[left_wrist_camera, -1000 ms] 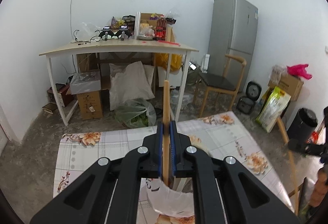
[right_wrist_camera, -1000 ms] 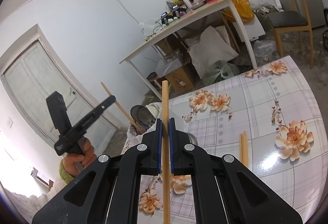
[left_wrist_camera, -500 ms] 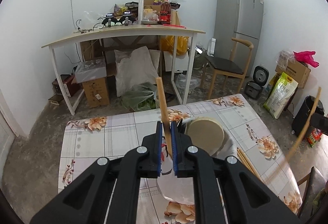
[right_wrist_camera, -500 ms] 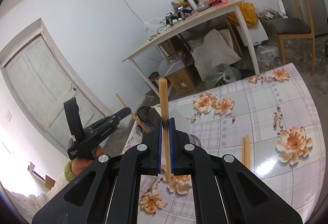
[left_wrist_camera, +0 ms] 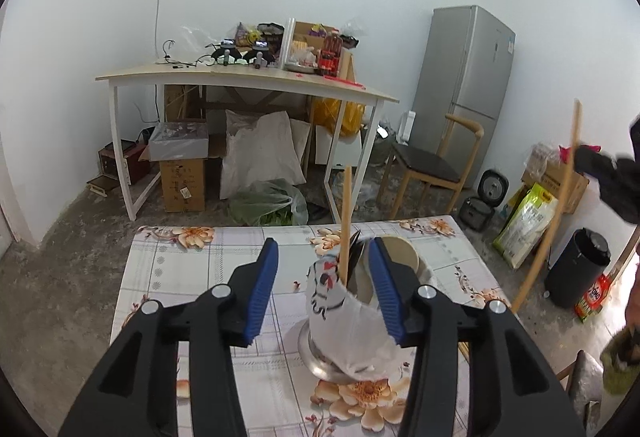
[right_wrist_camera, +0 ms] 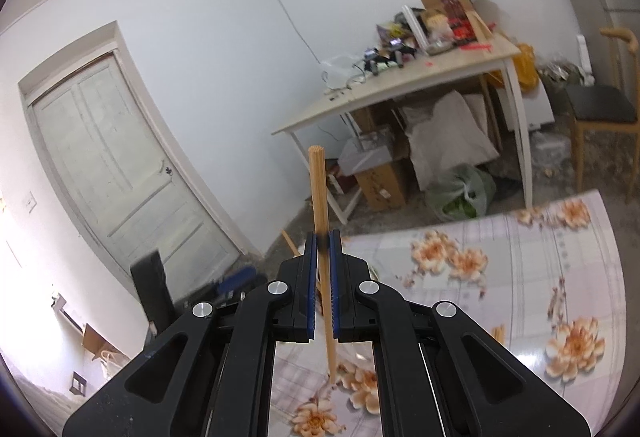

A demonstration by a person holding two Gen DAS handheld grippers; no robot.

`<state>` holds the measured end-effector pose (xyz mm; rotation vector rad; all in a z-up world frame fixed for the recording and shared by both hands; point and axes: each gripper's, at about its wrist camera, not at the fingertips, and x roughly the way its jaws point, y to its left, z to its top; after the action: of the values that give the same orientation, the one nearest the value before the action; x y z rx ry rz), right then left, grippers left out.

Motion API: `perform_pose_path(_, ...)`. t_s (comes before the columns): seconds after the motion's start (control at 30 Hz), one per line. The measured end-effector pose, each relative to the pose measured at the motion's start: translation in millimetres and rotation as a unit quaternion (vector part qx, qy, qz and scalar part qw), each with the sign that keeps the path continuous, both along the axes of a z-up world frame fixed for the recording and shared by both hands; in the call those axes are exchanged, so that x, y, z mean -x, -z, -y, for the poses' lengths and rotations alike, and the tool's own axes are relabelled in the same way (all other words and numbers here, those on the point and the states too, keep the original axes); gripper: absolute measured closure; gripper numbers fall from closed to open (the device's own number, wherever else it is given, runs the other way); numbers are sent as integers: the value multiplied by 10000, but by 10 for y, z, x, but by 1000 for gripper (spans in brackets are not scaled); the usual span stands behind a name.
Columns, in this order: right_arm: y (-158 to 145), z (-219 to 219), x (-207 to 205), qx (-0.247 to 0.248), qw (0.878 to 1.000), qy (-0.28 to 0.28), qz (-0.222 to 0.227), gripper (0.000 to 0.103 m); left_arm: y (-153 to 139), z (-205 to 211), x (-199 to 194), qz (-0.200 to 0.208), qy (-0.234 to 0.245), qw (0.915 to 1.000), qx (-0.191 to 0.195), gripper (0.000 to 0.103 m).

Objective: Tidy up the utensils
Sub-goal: 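Lower the chopstick into the holder and open the left gripper while the right holds its chopstick, then lower the chopstick into the steel holder and open the right gripper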

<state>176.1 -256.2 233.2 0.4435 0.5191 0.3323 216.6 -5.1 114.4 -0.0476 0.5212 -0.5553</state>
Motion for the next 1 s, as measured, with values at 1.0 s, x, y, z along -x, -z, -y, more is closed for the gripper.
perform_pose_path(1.0, 527, -798, -1012, 1077, 9925, -383, -439, 99, 616, -794, 336, -514, -797, 9955, -76, 35)
